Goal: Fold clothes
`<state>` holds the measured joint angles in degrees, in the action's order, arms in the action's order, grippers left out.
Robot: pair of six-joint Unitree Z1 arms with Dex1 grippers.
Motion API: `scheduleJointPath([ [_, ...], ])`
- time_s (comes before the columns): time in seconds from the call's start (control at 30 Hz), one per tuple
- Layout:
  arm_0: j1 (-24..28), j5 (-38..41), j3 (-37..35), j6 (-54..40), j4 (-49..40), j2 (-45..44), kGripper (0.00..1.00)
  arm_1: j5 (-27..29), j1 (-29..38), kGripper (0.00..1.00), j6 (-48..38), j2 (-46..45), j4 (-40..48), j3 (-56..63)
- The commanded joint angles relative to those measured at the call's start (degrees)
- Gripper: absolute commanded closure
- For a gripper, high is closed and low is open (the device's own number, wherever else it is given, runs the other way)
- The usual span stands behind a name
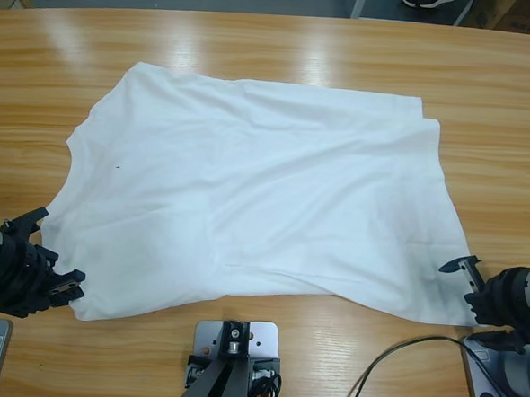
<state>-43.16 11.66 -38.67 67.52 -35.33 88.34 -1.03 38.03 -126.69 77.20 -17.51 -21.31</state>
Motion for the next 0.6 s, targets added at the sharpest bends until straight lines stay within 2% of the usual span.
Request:
scheduleJointPath([
  [0.03,0.4,0.7,-0.6,-1.0,-0.4,2.7,1.000,1.9,0.5,0.151,1.1,4.5,7.5,4.1],
  [0.3,0.4,0.7,-0.5,-1.3,-0.5,3.3,1.000,2.0,0.5,0.087,0.9,6.7,12.2,5.7],
  [0.47,0.4,0.7,-0.5,-1.2,-0.5,3.4,1.000,2.2,0.5,0.116,1.1,6.0,13.6,7.2],
  [0.5,0.4,0.7,-0.6,-1.2,-0.5,3.3,1.000,2.4,0.5,0.230,1.4,5.3,13.7,7.8],
  [0.53,0.4,0.7,-0.6,-1.1,-0.5,3.3,1.000,2.6,0.5,0.383,1.8,4.4,13.7,8.4],
  [0.57,0.4,0.7,-0.7,-1.1,-0.5,3.3,1.000,2.7,0.5,0.586,2.1,3.1,13.2,8.9],
  [0.6,0.4,0.7,-0.7,-1.1,-0.5,3.3,1.000,2.8,0.5,0.746,2.5,2.0,12.1,9.0],
])
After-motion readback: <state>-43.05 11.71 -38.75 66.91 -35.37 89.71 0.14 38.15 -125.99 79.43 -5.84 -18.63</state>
